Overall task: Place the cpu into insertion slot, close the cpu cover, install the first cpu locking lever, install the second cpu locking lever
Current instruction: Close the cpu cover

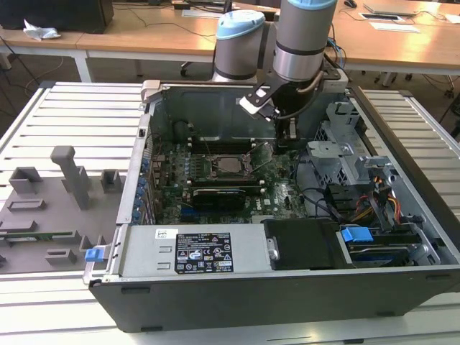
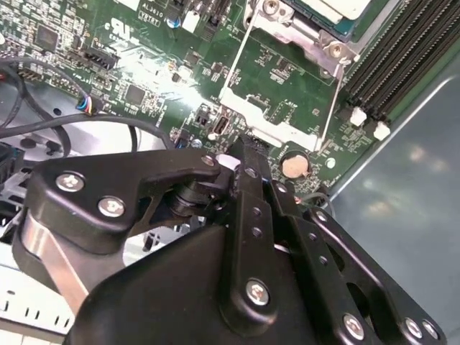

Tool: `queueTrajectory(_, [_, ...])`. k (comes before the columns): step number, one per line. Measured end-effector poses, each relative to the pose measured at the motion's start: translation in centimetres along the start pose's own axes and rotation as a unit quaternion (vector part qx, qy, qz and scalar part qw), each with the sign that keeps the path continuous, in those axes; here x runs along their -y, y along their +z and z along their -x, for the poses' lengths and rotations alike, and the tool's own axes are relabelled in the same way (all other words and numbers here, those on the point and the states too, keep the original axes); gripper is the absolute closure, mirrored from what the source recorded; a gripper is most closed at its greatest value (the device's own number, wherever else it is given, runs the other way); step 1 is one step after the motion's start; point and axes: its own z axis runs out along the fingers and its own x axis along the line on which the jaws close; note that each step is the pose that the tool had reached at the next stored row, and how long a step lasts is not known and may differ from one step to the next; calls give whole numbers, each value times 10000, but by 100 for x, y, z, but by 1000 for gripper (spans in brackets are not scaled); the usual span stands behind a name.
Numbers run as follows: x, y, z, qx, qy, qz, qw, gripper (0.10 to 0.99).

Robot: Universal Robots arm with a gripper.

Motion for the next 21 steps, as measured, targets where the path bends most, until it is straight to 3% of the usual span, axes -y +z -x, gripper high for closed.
queueTrajectory(4, [0,5,0,1,0,-2,10000,980])
queueTrajectory(6, [-1,7,0,-2,-1,-51,10000,980])
queueTrajectory(8, [-4,11,0,-12,3,-233,9997,980])
queueTrajectory(13, [-13,16,0,-34,7,-583,9983,980])
queueTrajectory(21, [20,14,-2,-34,6,-579,9983,980])
